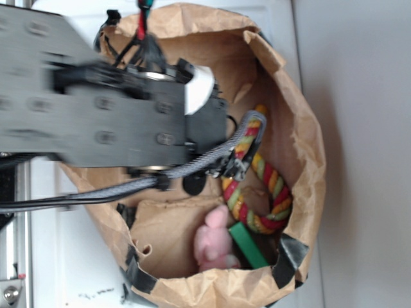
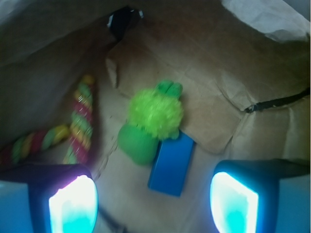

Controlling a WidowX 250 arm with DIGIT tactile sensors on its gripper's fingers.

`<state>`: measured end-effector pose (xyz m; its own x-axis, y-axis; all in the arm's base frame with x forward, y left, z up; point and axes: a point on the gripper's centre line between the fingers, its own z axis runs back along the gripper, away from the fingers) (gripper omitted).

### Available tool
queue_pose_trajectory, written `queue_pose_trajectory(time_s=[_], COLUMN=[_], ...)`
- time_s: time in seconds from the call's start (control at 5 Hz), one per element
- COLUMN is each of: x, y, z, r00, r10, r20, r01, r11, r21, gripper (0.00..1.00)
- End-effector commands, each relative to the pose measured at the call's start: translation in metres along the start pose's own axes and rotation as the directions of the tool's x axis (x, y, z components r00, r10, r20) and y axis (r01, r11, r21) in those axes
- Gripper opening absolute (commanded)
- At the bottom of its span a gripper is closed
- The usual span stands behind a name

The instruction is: Grab the green animal.

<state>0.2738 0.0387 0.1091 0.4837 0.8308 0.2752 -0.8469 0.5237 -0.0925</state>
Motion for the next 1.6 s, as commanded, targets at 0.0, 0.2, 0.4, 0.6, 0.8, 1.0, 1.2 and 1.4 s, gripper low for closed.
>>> queue_pose_trajectory(time_s=[0.0,0.2,0.4,0.6,0.8,1.0,1.2,1.4], x=[0.022,0.028,0.032,0.032,0.028,0.030,0.034,0.037], y=[-0.014,-0.019,-0.017,-0.010,0.001,0.012,0.018,0.017], z=[-0.012,-0.019,-0.023,-0.025,-0.028,-0.026,-0.030,-0.034], r00=[0.994,0.991,0.989,0.985,0.988,0.988,0.982,0.980], r10=[0.103,0.123,0.142,0.164,0.132,0.134,0.183,0.192], r20=[0.047,0.048,0.046,0.058,0.074,0.075,0.053,0.058], r01=[-0.103,-0.123,-0.142,-0.165,-0.134,-0.136,-0.182,-0.191], r11=[0.995,0.992,0.990,0.986,0.991,0.991,0.983,0.981], r21=[-0.007,-0.003,0.006,0.015,0.019,0.012,-0.014,-0.014], gripper=[1.00,1.00,1.00,1.00,1.00,1.00,1.00,1.00])
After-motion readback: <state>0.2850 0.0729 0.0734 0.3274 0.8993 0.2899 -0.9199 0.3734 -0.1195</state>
